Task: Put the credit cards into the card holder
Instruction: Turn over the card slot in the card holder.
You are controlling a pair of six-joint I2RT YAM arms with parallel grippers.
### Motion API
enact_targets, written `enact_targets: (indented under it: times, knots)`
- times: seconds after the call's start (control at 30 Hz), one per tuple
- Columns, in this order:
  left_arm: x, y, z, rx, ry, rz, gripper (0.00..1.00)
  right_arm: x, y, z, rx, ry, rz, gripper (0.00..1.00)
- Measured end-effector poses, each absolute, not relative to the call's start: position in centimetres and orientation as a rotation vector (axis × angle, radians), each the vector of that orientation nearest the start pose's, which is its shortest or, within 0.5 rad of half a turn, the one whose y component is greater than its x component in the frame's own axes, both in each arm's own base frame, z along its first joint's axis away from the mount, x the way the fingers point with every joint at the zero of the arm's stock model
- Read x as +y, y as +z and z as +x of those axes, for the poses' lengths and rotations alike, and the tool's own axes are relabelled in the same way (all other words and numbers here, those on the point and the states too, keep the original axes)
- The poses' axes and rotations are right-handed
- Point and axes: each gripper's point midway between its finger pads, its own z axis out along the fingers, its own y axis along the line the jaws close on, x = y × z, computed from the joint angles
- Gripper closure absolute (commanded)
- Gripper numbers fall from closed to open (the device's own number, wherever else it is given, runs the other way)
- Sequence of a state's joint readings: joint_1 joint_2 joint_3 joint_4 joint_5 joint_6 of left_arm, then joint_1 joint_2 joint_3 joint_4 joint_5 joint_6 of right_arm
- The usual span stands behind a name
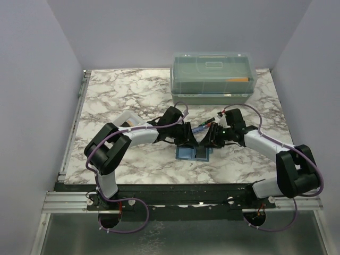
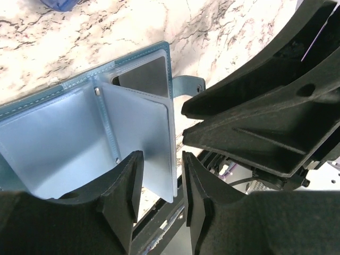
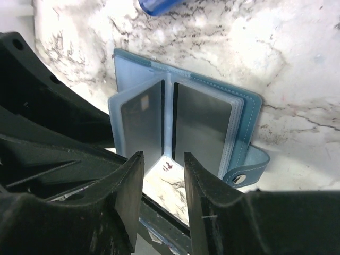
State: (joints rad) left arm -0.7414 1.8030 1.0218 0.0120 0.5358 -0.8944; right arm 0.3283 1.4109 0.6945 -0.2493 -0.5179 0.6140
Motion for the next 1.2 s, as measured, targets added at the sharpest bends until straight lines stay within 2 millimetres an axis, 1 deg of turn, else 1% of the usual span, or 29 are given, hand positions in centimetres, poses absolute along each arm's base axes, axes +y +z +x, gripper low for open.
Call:
enact_targets:
  times: [0.2, 0.37, 0.47, 0.57, 0.63, 0.73, 0.8, 0.83, 0.87, 0.9, 0.93, 0.97, 1.03, 1.07, 1.13, 1.2]
  knots:
    - [-37.7, 7.8, 23.6, 2.669, -1.322, 0.112, 0.59, 19.4, 6.9, 25.7, 2.628, 1.017, 0.221, 0.58]
    - [-37.8, 7.8, 23.5, 2.671, -1.322, 0.117, 0.62, 20.2, 8.1, 27.5, 2.589, 1.043, 0.211, 0.58]
    - [-37.8, 7.7, 23.5, 2.670, -1.320, 0.120, 0.62, 20.4, 7.9, 28.0, 2.588, 1.047, 0.204, 0.58]
    - [-37.6, 7.5, 23.4, 2.673, -1.311, 0.129, 0.59, 20.0, 7.5, 27.9, 2.602, 1.018, 0.197, 0.58]
    - [-37.2, 7.1, 23.1, 2.684, -1.291, 0.135, 0.53, 19.6, 7.1, 27.8, 2.615, 0.980, 0.184, 0.58]
    - [-35.3, 6.6, 22.6, 2.719, -1.218, 0.129, 0.38, 18.7, 6.5, 27.4, 2.643, 0.899, 0.145, 0.57]
    - [-33.0, 7.2, 22.6, 2.726, -1.154, 0.097, 0.33, 18.0, 6.4, 27.2, 2.667, 0.838, 0.112, 0.55]
    - [-31.5, 8.1, 22.9, 2.710, -1.118, 0.078, 0.31, 17.7, 6.6, 27.1, 2.674, 0.810, 0.096, 0.53]
    - [-30.5, 9.1, 23.2, 2.687, -1.101, 0.064, 0.29, 17.4, 6.9, 27.1, 2.672, 0.791, 0.077, 0.52]
    - [-29.3, 10.8, 23.8, 2.641, -1.076, 0.047, 0.27, 17.3, 7.4, 27.0, 2.662, 0.780, 0.058, 0.51]
    - [-28.6, 11.8, 24.1, 2.611, -1.067, 0.040, 0.27, 17.2, 8.0, 27.0, 2.646, 0.776, 0.038, 0.50]
    - [-27.4, 13.8, 24.6, 2.553, -1.049, 0.017, 0.26, 17.1, 8.6, 26.9, 2.629, 0.777, 0.021, 0.49]
    - [-25.8, 16.6, 25.2, 2.481, -1.022, -0.021, 0.24, 17.0, 9.7, 26.7, 2.592, 0.780, -0.009, 0.49]
    - [-24.5, 18.3, 25.8, 2.435, -0.998, -0.071, 0.24, 17.1, 10.3, 26.8, 2.572, 0.784, -0.022, 0.49]
    - [-22.5, 19.7, 26.9, 2.397, -0.940, -0.165, 0.24, 17.1, 10.9, 26.8, 2.551, 0.793, -0.032, 0.50]
    - [-19.2, 20.1, 28.6, 2.373, -0.827, -0.333, 0.24, 17.2, 11.3, 26.7, 2.547, 0.803, -0.034, 0.50]
